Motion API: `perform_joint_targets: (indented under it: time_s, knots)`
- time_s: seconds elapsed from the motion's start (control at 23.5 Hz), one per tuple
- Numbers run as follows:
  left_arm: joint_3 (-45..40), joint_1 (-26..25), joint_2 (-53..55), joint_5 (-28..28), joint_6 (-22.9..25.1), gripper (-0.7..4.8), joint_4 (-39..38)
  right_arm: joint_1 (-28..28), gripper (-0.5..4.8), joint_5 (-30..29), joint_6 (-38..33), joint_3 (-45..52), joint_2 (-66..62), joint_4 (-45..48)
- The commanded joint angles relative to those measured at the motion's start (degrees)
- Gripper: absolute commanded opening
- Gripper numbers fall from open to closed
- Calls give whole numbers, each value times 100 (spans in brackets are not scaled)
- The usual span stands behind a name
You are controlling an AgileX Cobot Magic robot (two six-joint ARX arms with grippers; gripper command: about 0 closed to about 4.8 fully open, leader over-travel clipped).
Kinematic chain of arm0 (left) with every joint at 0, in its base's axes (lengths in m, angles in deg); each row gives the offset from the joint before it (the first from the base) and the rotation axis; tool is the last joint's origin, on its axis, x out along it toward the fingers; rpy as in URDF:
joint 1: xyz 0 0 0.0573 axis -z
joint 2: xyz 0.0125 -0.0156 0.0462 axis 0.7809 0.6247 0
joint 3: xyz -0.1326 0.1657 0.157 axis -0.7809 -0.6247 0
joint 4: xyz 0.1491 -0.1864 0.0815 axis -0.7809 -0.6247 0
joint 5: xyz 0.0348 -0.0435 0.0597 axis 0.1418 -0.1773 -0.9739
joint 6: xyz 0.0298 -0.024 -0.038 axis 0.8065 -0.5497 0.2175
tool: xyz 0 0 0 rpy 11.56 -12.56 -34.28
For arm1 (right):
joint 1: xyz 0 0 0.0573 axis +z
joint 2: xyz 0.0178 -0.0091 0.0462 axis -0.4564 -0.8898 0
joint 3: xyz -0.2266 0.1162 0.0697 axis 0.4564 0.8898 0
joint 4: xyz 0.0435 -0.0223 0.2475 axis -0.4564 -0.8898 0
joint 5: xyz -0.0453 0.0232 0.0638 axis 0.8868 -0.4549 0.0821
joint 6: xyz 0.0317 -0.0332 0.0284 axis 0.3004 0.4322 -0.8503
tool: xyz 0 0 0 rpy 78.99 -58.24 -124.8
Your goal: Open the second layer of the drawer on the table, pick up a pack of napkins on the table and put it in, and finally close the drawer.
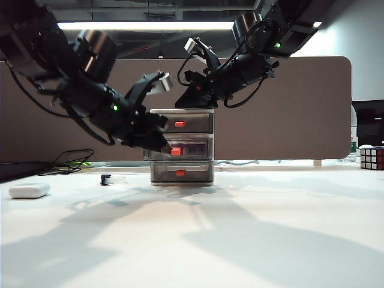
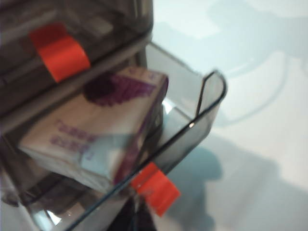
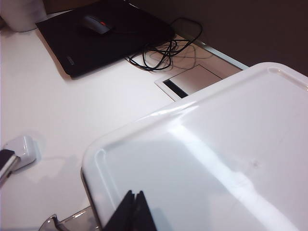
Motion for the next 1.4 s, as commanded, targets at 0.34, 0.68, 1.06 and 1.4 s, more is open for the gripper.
perform_joint_targets:
  time_s: [0.34, 0.68, 1.06, 1.4]
  knots:
    - [24, -4, 374, -925, -11, -5, 1246, -11, -5, 90, 107, 74, -122, -612]
    - [26, -7, 673, -1307, 9, -5, 2031, -15, -5, 92, 109, 74, -122, -636]
    - [-826, -4, -378, -1541, 245, -5, 2297, -17, -5, -13, 992, 79, 409, -1451]
    - [-3425, 0, -4516, -1812, -485, -5, 927, -28, -5, 435, 380, 2347, 3335, -511]
